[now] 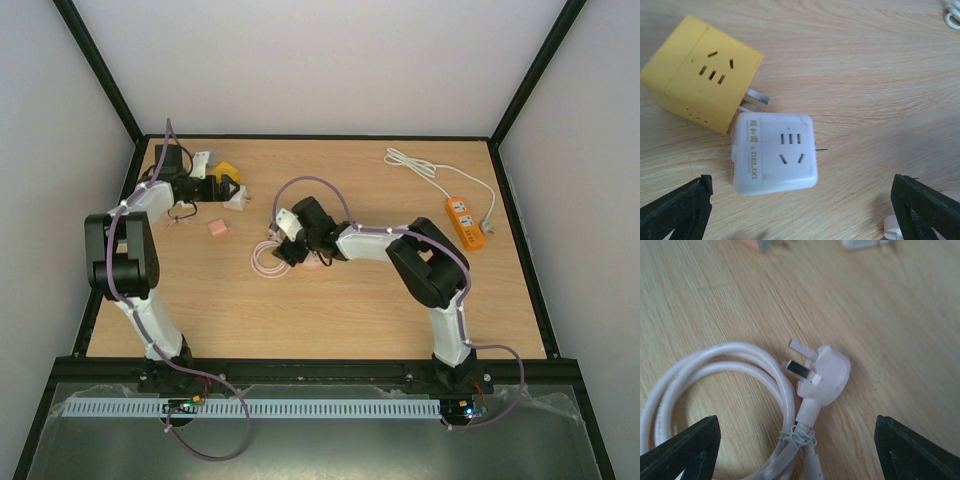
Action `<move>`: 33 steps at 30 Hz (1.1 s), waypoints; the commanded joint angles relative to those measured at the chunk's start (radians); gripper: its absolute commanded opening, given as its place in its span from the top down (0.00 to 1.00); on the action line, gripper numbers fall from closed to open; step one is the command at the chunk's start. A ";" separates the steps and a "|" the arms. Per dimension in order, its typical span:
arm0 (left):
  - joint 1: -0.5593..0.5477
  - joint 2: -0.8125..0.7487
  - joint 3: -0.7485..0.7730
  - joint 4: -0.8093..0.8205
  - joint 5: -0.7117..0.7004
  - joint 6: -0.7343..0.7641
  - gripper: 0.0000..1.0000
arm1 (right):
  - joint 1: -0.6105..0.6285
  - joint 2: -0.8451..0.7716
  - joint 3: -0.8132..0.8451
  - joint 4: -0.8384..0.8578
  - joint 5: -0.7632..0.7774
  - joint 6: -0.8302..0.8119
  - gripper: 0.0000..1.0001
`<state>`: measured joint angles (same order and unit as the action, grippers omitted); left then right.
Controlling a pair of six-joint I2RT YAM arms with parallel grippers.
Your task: Pull the plug off the socket
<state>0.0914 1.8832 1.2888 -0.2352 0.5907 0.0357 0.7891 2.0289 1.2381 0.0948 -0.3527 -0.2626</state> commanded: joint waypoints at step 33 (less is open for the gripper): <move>-0.099 -0.236 0.032 -0.079 -0.259 0.212 0.01 | -0.677 -0.123 -0.111 -0.454 0.060 -0.184 0.28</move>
<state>-0.0082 1.6630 1.2911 -0.2760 0.3191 0.2226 0.1661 1.9301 1.1633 -0.2440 -0.3355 -0.3920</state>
